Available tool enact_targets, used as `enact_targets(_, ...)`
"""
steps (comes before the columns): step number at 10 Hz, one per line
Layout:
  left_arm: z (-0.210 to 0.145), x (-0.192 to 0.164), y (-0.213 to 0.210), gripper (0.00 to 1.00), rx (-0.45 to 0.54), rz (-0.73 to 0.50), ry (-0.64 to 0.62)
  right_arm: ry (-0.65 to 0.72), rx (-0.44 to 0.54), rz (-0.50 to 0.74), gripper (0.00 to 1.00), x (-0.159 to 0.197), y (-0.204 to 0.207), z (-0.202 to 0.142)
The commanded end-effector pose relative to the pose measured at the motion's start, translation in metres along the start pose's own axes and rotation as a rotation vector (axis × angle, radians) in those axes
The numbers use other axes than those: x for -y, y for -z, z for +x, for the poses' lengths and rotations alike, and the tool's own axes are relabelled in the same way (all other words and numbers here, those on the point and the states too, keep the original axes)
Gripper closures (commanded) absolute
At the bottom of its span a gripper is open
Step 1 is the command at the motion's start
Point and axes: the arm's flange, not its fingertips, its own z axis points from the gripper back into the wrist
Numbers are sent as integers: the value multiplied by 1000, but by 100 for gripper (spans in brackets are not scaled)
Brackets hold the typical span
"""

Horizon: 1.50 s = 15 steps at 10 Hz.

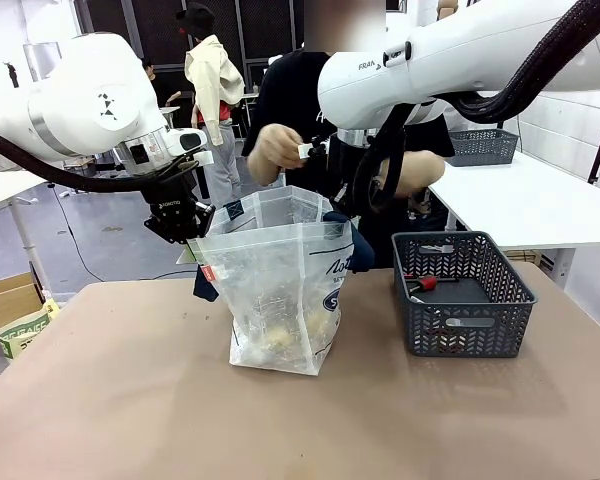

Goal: Transfer purchased items from the store into the shopping bag.
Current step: Move the Reusable shopping bag to the right side of the table.

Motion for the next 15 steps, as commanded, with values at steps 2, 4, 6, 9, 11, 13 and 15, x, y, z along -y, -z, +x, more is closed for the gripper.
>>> enact_targets(2, 0, -1, 0, 100, 1, 0, -4, 2, -5, 0, 100, 1, 2, -2)
enact_targets(4, 0, -1, 0, 100, 1, 0, -4, 2, -5, 0, 100, 1, 2, -2)
enact_targets(6, 0, -1, 0, 100, 1, 0, -4, 2, -5, 0, 100, 1, 2, -2)
enact_targets(9, 0, -1, 0, 100, 1, 0, -4, 2, -5, 0, 100, 1, 2, -2)
enact_targets(11, 0, -1, 0, 100, 1, 0, -4, 2, -5, 0, 100, 1, 2, -2)
enact_targets(13, 0, -1, 0, 100, 1, 0, -4, 2, -5, 0, 100, 1, 2, -2)
enact_targets(15, 0, -1, 0, 100, 1, 0, -4, 2, -5, 0, 100, 1, 2, -2)
